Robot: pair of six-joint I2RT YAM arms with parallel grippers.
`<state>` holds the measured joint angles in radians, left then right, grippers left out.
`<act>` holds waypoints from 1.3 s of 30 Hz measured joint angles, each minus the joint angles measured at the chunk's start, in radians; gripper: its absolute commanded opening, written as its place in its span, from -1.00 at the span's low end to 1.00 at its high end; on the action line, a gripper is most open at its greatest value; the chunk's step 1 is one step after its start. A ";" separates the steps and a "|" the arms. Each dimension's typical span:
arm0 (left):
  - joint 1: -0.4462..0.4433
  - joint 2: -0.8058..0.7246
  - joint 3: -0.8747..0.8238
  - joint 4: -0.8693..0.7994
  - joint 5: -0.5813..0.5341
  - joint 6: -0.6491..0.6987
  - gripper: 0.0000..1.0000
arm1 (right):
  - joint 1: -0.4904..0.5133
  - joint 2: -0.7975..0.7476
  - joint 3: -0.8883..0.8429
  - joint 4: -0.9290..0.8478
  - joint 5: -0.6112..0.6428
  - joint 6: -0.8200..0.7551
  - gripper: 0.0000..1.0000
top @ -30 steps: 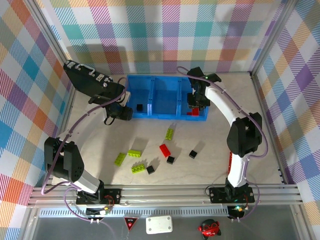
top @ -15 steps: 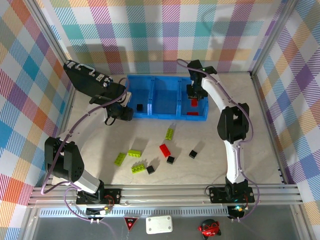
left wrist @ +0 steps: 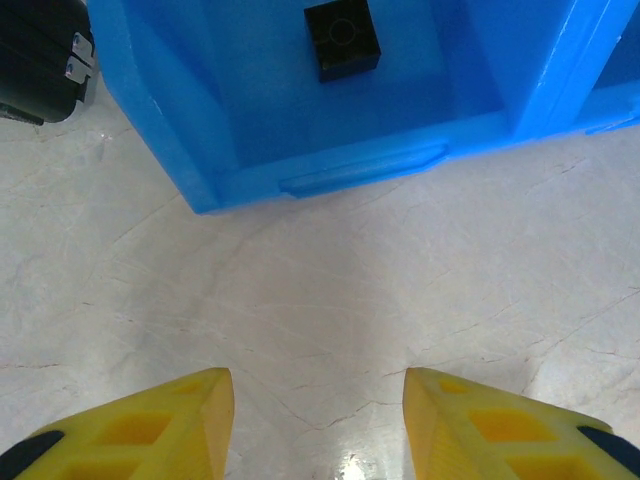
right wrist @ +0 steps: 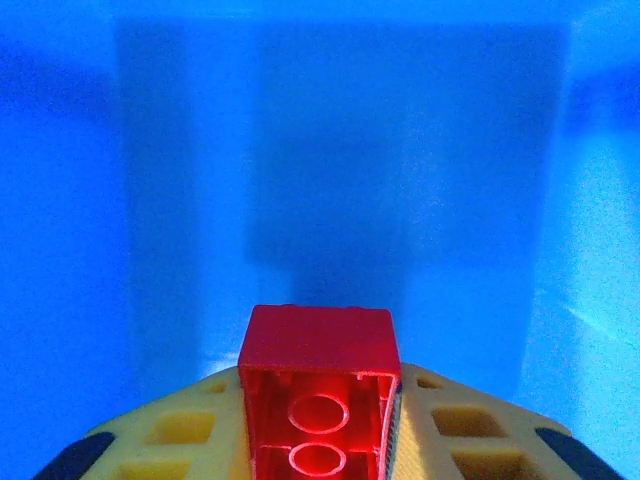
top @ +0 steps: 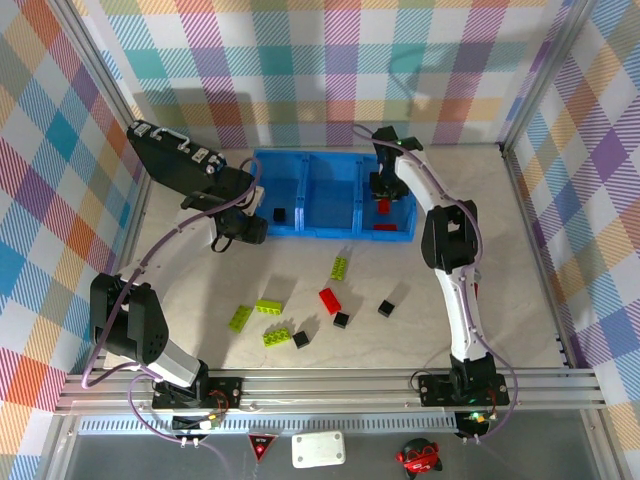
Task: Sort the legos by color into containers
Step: Place the lego in the container.
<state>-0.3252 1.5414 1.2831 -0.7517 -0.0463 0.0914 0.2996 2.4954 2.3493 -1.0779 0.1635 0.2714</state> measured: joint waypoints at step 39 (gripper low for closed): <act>-0.022 0.000 -0.020 0.003 -0.043 -0.001 -0.04 | -0.006 -0.156 -0.035 -0.040 -0.065 0.005 -0.04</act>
<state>-0.3470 1.5414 1.2629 -0.7483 -0.0891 0.0902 0.2935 2.3394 2.3138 -1.1175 0.0982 0.2764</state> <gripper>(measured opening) 0.481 0.482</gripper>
